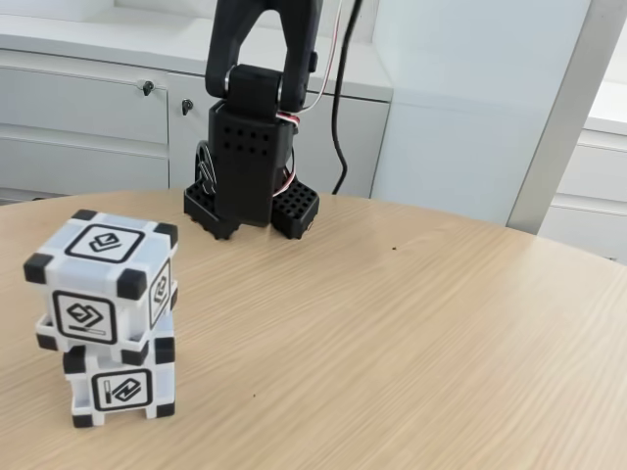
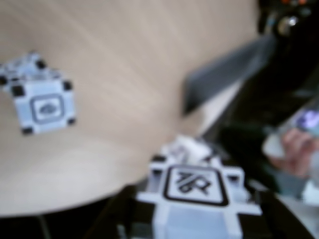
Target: Stack cubes from left to right.
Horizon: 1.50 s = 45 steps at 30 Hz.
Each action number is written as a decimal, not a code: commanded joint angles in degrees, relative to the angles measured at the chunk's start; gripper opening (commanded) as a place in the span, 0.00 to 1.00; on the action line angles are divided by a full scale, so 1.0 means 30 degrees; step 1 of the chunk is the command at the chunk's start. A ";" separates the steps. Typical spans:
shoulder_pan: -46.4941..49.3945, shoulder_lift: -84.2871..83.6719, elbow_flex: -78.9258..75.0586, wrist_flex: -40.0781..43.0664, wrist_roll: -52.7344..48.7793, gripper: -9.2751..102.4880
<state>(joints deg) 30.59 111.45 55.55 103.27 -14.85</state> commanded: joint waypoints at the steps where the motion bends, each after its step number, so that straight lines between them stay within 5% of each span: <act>1: 0.0176 -0.1289 -0.1113 0.0908 0.0000 0.08; 13: 0.0205 -0.3779 -0.1025 0.2109 -0.3223 0.08; 45: 0.1172 -0.2021 0.6006 0.2109 -0.3955 0.08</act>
<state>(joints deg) 34.45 101.87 73.92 105.03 -26.10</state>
